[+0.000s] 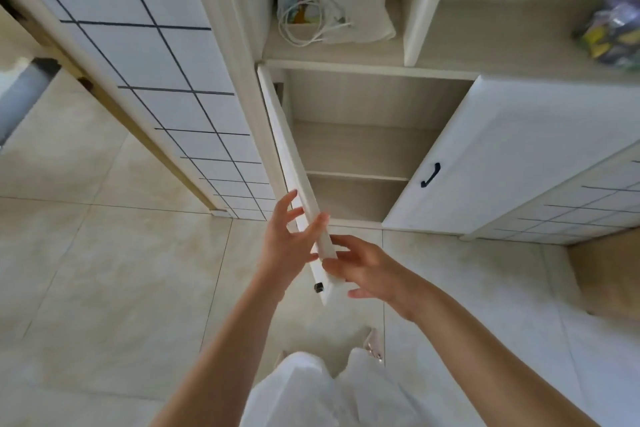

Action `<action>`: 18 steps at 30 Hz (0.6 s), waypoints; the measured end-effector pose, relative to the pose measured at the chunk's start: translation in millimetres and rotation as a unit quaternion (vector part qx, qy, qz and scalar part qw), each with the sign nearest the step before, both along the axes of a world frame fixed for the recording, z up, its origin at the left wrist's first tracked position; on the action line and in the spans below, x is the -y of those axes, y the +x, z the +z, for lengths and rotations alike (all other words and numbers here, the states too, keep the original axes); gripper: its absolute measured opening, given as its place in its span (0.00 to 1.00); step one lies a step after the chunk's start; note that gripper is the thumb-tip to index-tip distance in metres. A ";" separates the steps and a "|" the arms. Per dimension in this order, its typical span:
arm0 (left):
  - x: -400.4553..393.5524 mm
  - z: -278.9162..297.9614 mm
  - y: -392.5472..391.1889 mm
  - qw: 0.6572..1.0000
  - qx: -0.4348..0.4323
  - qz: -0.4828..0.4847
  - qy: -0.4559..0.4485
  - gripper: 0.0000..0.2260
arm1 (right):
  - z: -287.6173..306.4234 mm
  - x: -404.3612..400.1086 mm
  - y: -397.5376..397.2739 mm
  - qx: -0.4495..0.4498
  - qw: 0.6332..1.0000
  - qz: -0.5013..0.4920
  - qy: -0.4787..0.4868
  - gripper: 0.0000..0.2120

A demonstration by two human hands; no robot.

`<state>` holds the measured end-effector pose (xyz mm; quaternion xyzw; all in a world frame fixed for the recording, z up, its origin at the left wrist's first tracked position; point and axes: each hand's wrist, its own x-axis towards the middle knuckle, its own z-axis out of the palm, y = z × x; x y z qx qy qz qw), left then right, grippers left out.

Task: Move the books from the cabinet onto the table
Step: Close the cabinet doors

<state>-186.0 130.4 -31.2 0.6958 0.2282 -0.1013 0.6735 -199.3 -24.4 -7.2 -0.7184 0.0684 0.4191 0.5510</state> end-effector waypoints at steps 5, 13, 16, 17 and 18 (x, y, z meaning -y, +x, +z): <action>74.8 0.6 27.0 0.999 0.011 0.039 -0.002 0.33 | 6.9 75.2 42.5 0.010 0.998 0.068 -0.001 0.19; 117.7 -1.5 70.0 0.938 0.129 -0.035 0.319 0.42 | 12.7 154.6 105.6 0.014 0.996 0.087 -0.010 0.14; 103.3 -8.6 94.4 0.833 0.261 -0.112 0.475 0.30 | 12.5 174.5 125.3 0.010 0.996 0.088 -0.020 0.11; 100.2 -11.7 105.5 0.806 0.293 -0.148 0.493 0.25 | 13.5 180.0 132.8 0.015 0.996 0.089 -0.020 0.12; 98.1 -15.3 116.0 0.787 0.317 -0.177 0.499 0.23 | 15.3 185.1 140.0 0.025 0.995 0.092 -0.019 0.14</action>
